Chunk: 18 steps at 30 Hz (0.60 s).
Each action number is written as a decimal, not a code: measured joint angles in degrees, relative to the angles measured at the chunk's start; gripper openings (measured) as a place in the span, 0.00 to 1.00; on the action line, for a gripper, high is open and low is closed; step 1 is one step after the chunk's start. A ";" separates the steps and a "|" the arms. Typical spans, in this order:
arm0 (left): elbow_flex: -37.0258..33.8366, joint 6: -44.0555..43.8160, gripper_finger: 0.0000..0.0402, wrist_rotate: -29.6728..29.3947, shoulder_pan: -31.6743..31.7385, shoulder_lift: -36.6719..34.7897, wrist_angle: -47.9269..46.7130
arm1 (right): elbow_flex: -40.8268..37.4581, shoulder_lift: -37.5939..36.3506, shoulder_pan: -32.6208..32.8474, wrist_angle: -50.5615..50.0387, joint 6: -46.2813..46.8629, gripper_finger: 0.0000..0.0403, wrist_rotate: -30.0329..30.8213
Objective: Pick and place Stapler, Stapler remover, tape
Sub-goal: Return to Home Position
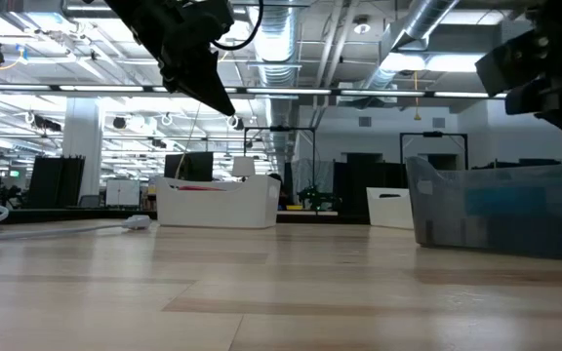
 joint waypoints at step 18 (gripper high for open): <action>0.00 6.60 0.01 0.05 -7.78 -0.94 -0.75 | 11.38 -7.51 -1.55 -0.06 -6.63 0.26 2.40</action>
